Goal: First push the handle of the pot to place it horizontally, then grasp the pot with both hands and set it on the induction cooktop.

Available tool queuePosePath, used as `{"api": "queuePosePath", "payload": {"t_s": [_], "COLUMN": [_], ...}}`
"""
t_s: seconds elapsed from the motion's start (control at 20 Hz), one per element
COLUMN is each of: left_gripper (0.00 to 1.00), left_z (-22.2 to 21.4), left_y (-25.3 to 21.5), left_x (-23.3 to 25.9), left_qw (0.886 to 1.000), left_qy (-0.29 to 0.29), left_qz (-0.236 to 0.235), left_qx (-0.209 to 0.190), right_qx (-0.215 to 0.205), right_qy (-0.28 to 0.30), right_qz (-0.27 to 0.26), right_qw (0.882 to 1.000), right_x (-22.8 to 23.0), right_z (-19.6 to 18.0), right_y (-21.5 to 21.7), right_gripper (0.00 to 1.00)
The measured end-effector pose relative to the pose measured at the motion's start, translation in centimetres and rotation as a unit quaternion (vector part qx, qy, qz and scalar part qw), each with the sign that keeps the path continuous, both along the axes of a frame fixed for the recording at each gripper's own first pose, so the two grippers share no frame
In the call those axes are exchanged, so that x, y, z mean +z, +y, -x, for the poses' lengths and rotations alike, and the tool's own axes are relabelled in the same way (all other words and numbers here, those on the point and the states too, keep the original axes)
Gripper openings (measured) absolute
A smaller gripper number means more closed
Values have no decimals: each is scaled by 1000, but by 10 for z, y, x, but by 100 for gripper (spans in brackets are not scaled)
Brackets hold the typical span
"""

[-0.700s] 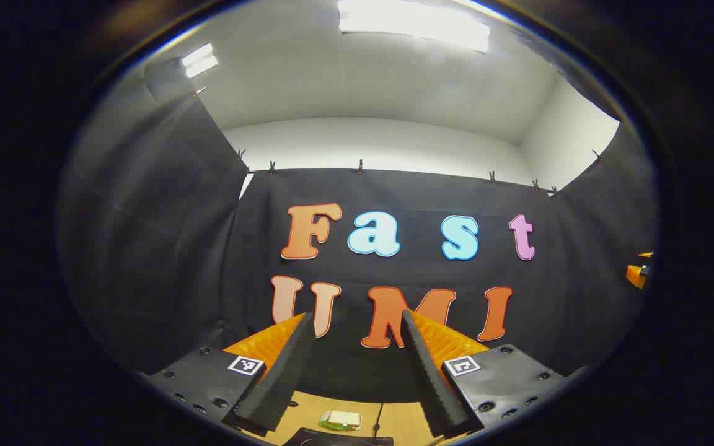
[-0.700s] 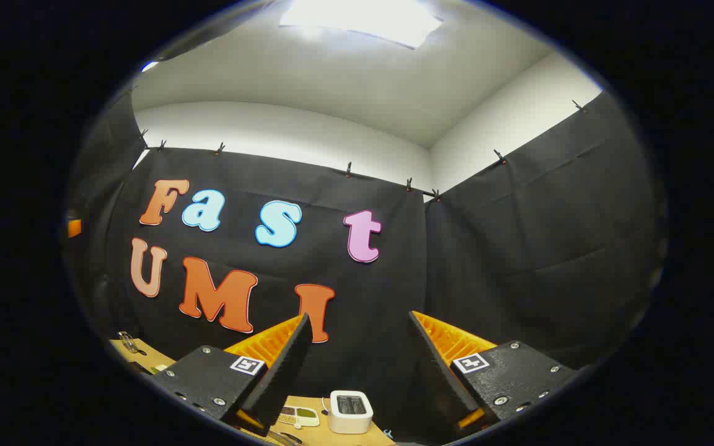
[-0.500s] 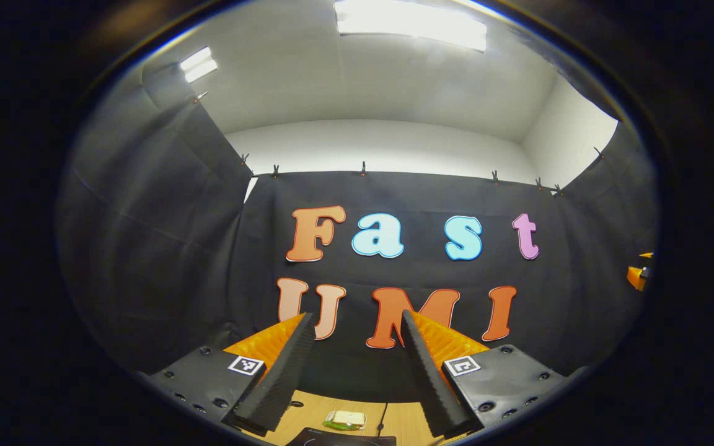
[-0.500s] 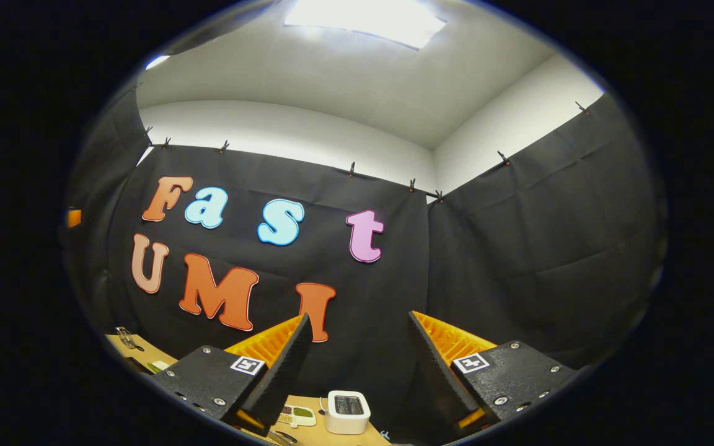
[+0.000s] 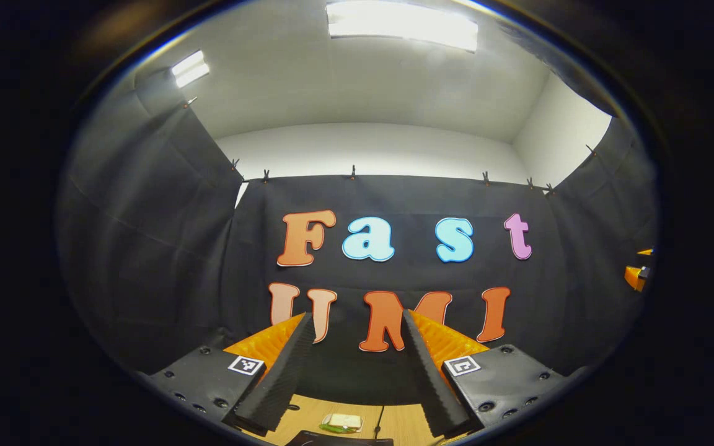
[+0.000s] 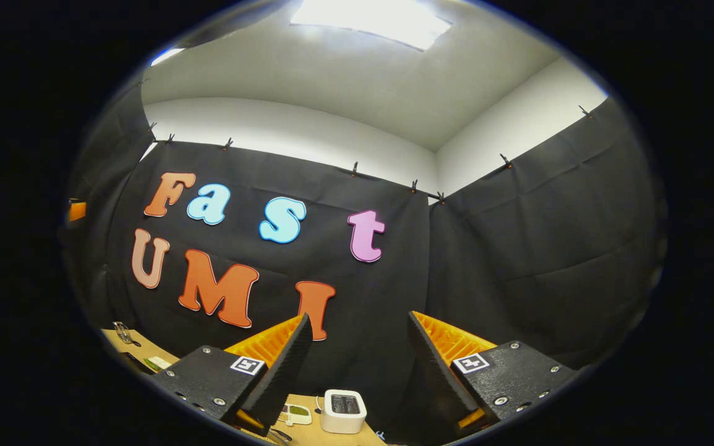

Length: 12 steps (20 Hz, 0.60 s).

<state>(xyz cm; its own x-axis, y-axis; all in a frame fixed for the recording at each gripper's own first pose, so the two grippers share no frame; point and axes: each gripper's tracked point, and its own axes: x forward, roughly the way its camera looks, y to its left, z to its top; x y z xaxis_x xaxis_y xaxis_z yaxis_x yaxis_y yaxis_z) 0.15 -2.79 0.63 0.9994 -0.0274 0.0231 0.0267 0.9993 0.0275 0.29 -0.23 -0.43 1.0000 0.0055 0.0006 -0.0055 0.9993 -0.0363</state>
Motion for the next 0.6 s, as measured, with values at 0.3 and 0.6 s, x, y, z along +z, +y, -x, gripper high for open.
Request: {"api": "queuePosePath", "payload": {"t_s": [0.3,0.6], "left_gripper": [94,89], "left_z": [-7,-19], "left_y": [-21,-44], "left_x": [-23,-34], "left_qw": [1000,999], "left_qy": [20,30], "left_qz": [-2,4], "left_qx": [-19,-39], "right_qx": [-11,-29], "right_qy": [10,27], "right_qz": [7,15], "right_qw": [1000,999], "right_x": [-1,-13], "right_z": [2,11], "right_y": [-4,-19], "right_gripper": [95,95]}}
